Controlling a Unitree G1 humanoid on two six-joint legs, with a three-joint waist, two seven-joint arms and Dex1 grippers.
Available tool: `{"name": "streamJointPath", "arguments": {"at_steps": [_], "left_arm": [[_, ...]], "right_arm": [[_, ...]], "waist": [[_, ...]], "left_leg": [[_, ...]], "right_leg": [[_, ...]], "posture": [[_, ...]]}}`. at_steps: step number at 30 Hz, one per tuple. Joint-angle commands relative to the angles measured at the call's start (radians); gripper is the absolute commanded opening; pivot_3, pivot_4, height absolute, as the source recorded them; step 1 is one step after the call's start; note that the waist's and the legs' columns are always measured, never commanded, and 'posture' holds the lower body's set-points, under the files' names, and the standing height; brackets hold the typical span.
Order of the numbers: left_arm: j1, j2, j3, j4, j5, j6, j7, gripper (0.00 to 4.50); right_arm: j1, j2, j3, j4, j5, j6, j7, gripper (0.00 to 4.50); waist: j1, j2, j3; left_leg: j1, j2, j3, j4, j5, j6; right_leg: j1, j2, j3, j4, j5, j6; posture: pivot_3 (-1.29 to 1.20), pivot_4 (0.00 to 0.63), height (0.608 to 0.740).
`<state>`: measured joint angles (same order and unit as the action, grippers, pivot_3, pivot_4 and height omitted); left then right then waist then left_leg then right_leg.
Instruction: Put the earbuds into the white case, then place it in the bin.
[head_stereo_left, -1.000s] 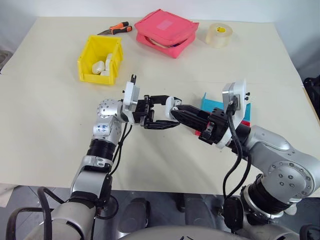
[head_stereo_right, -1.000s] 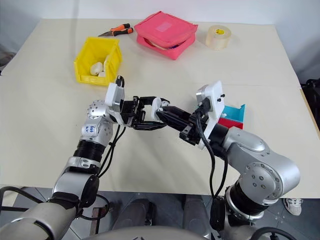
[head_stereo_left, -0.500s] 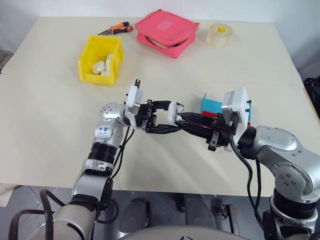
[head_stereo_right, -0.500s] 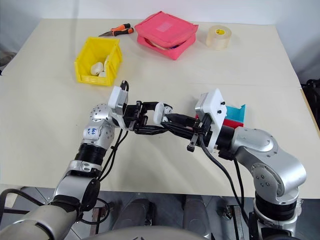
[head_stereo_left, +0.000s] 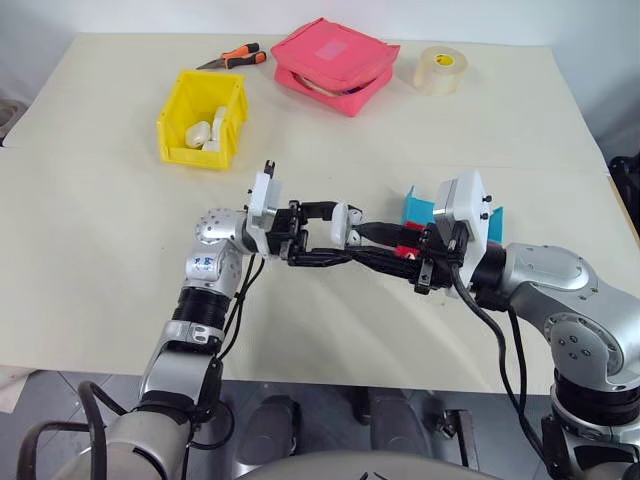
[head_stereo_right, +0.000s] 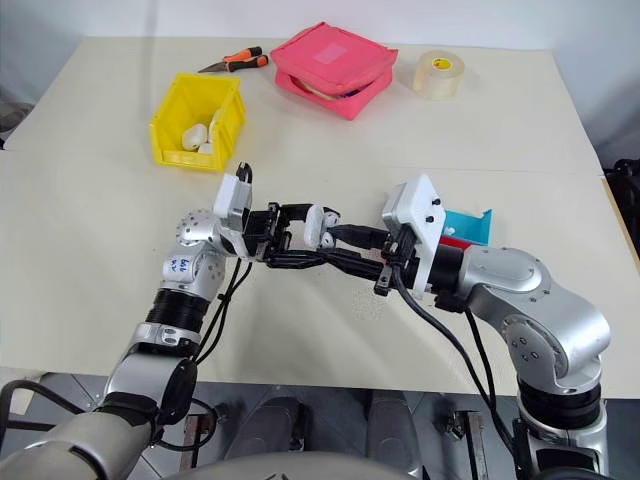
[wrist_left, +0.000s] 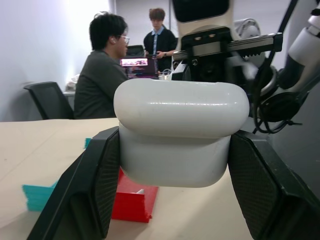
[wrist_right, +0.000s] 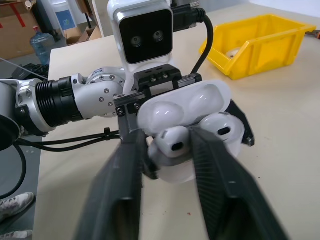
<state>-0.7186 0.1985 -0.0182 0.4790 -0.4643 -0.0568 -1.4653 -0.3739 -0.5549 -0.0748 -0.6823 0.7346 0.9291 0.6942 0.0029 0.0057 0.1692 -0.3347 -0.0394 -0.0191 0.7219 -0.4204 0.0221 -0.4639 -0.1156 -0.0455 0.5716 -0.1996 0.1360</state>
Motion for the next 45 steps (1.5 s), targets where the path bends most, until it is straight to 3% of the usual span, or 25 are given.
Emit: {"name": "streamJointPath", "arguments": {"at_steps": [1, 26, 37, 40, 45], "left_arm": [[-0.027, -0.010, 0.018, -0.050, -0.028, -0.025, 0.003, 2.81], [-0.024, 0.027, -0.013, -0.004, 0.019, -0.030, -0.010, 2.81], [-0.073, 0.060, -0.054, 0.042, 0.125, -0.050, 0.041, 2.81], [-0.113, 0.062, -0.070, 0.080, 0.164, -0.071, 0.047, 2.81], [-0.166, 0.047, -0.087, 0.134, 0.193, -0.079, 0.056, 2.81]], "right_arm": [[0.005, -0.016, 0.023, -0.018, -0.002, -0.012, -0.023, 1.41], [-0.085, -0.057, 0.004, -0.057, 0.037, -0.067, -0.065, 1.41], [-0.053, -0.162, -0.077, -0.110, 0.072, 0.000, -0.151, 1.41], [-0.081, -0.189, -0.077, -0.135, 0.127, 0.090, -0.205, 2.02], [-0.243, -0.178, 0.021, -0.141, 0.112, 0.164, -0.282, 3.75]], "waist": [[0.001, 0.000, 0.000], [0.000, 0.000, 0.000], [0.011, 0.000, 0.000], [0.020, 0.000, 0.000], [0.020, 0.000, 0.000]], "left_leg": [[0.000, 0.000, 0.000, 0.000, 0.000, 0.000], [0.000, 0.000, 0.000, 0.000, 0.000, 0.000], [-0.001, 0.000, 0.001, 0.000, 0.000, 0.000], [-0.001, 0.000, 0.001, 0.000, 0.000, 0.000], [-0.001, 0.001, 0.001, 0.000, 0.000, 0.000]], "right_leg": [[0.000, 0.000, 0.000, 0.000, 0.000, 0.000], [0.000, 0.000, 0.000, 0.000, 0.000, 0.000], [0.000, 0.000, 0.000, -0.001, 0.000, 0.000], [0.000, 0.000, -0.001, -0.001, 0.000, 0.000], [0.000, 0.000, -0.001, -0.002, 0.002, -0.002]], "posture": [[0.00, 0.150, 0.740], [0.00, 0.150, 0.740], [0.00, 0.150, 0.740], [0.00, 0.150, 0.740], [0.00, 0.150, 0.740]]}}
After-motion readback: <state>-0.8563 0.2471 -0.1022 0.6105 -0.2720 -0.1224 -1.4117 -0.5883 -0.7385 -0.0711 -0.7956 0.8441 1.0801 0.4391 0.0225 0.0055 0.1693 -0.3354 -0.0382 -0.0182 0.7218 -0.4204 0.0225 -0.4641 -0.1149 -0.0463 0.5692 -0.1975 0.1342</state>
